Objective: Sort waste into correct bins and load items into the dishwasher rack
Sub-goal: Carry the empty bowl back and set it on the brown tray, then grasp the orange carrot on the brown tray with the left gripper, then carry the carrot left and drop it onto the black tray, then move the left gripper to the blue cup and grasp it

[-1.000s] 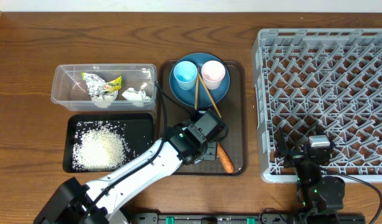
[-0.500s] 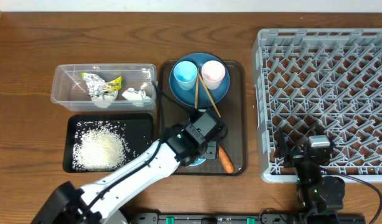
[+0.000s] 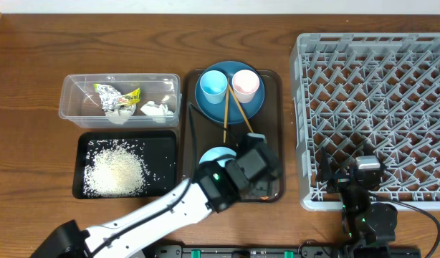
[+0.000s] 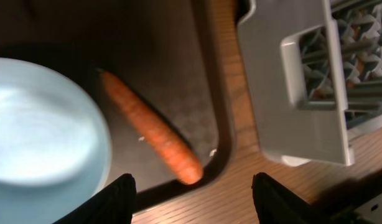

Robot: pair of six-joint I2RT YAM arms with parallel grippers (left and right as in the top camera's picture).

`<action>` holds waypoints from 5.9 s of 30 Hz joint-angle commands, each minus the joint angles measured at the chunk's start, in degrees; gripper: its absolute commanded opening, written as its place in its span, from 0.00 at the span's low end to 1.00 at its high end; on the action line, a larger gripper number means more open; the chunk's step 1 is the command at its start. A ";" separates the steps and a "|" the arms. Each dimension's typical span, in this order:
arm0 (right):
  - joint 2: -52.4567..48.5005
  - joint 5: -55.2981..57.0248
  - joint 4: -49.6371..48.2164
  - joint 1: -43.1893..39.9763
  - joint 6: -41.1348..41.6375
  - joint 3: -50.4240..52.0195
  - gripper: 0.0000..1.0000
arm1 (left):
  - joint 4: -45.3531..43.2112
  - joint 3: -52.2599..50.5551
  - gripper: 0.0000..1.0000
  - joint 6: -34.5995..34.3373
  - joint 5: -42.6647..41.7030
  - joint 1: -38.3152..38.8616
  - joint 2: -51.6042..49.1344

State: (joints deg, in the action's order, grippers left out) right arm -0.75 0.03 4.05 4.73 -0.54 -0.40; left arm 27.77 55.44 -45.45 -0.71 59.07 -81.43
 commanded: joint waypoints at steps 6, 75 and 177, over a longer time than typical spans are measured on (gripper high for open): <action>-0.02 0.17 0.24 -1.01 -0.61 0.09 0.99 | -2.05 1.05 0.70 -12.85 11.61 6.23 -6.82; -0.02 0.17 0.24 -1.03 -0.61 0.09 0.99 | -7.76 1.05 0.20 -15.89 17.11 10.38 -21.09; -0.02 0.17 0.24 -1.03 -0.61 0.09 0.99 | 23.30 27.41 0.46 20.37 -9.40 -42.49 1.25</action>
State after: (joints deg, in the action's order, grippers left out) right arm -0.75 0.03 4.05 4.73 -0.54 -0.40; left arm 52.03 81.65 -27.44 -9.13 14.41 -76.44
